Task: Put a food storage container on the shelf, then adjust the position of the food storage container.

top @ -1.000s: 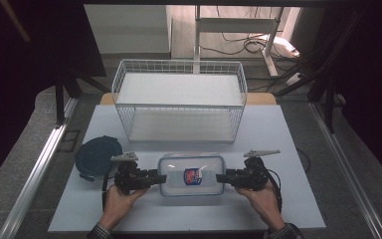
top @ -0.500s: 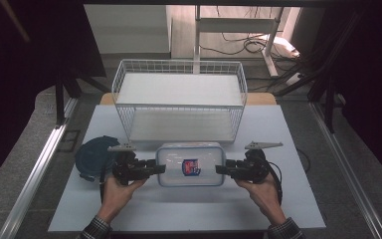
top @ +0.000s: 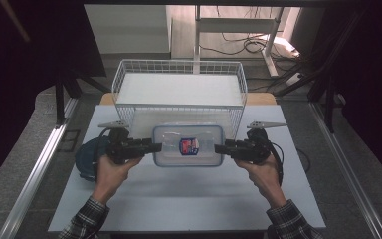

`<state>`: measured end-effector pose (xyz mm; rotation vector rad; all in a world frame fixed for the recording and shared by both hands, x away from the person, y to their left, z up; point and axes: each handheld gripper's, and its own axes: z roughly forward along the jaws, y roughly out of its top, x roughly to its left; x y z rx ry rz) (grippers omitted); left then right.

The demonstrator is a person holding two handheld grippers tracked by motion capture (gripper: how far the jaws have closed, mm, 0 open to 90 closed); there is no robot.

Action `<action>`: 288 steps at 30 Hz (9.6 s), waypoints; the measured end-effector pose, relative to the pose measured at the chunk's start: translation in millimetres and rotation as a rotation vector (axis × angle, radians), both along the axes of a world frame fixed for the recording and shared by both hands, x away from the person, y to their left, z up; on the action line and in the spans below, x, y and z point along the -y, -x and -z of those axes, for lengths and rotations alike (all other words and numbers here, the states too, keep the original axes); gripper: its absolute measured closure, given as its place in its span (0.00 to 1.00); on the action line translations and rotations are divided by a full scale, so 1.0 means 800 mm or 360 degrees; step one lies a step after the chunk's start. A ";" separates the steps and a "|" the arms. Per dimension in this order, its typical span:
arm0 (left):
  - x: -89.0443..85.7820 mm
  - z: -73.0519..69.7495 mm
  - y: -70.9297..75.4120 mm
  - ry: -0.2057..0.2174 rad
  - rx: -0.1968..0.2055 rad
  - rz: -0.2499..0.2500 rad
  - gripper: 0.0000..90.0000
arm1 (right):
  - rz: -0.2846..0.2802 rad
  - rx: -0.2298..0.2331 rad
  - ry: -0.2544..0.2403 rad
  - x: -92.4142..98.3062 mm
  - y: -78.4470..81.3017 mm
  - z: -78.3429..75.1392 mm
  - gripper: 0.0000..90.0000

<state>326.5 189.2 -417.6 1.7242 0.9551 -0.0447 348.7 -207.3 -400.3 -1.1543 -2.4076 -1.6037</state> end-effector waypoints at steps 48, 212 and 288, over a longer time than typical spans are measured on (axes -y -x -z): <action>-0.038 -0.115 -0.143 0.0115 0.0079 -0.0141 0.59 | 0.0070 0.0064 -0.0119 -0.041 -0.152 -0.116 0.55; -0.050 0.083 0.061 -0.0535 0.0259 -0.0367 0.08 | 0.0045 0.0467 0.0573 -0.018 0.057 0.107 0.00; -0.134 0.118 0.031 -0.0565 -0.0117 -0.0697 1.00 | -0.0028 0.0434 0.0714 -0.020 0.051 0.119 0.04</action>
